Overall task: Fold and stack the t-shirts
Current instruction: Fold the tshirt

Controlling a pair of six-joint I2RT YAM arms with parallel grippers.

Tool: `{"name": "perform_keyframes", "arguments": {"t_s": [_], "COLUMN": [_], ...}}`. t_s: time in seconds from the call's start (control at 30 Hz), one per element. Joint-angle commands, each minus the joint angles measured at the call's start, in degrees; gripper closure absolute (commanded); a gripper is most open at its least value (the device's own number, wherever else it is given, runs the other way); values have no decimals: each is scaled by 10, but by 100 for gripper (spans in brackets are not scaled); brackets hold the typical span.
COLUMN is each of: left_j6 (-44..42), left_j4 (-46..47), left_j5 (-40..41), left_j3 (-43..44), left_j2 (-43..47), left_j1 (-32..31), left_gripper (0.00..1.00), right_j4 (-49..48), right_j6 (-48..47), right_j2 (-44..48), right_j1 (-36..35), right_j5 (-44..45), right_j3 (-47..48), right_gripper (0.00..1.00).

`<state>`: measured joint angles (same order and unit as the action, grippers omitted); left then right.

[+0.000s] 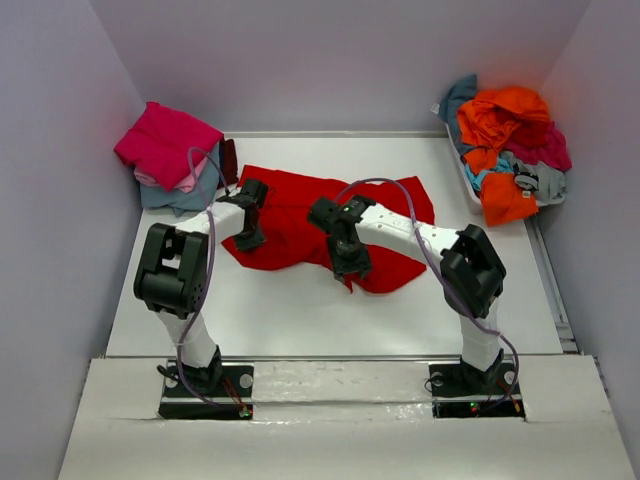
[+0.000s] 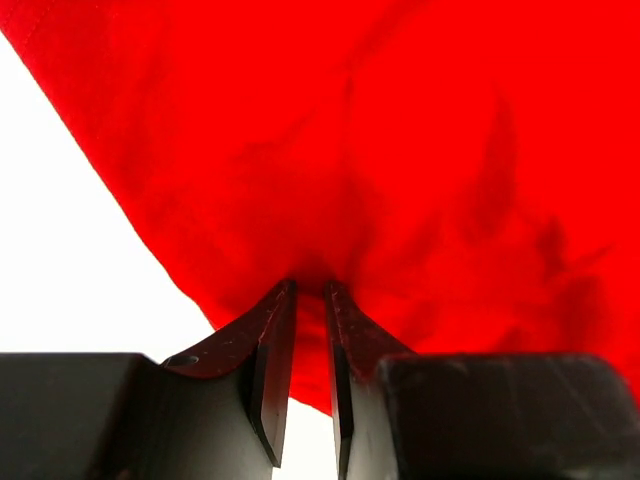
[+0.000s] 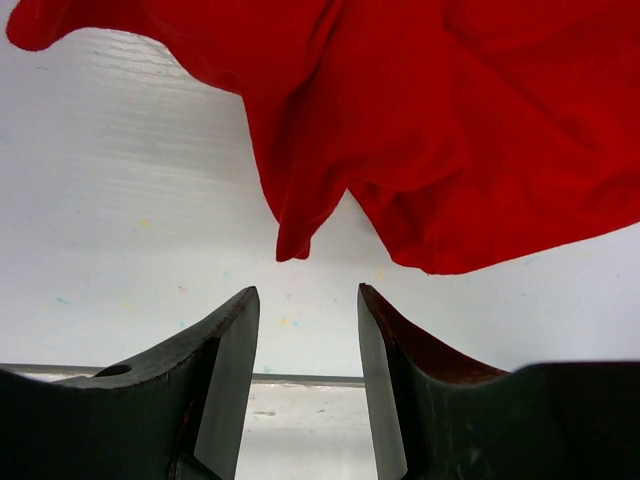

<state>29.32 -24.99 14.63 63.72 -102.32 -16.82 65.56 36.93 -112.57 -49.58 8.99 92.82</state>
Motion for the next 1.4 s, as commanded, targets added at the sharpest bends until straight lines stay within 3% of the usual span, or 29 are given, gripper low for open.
{"name": "perform_keyframes", "arguments": {"t_s": [0.0, 0.23, 0.57, 0.97, 1.37], "left_j6": [5, -9, -30, -44, -63], "left_j4": [-1, -3, -23, -30, -54], "left_j5": [-3, 5, 68, 179, 218], "left_j3": [-30, 9, 124, 192, 270], "left_j2": [30, -7, -46, -53, -109], "left_j1": [-1, -8, -24, -86, -116], "left_gripper": [70, 94, 94, 94, 94], "right_j4": [-6, 0, 5, 9, 8], "right_j6": [-7, -7, -5, -6, -7], "right_j2": [3, 4, 10, 4, 0], "right_j1": [-6, -6, -6, -6, -6], "right_j5": [3, 7, 10, 10, 10], "right_j3": [-4, 3, -1, 1, -3], "right_gripper": [50, 50, 51, 51, 51]}}
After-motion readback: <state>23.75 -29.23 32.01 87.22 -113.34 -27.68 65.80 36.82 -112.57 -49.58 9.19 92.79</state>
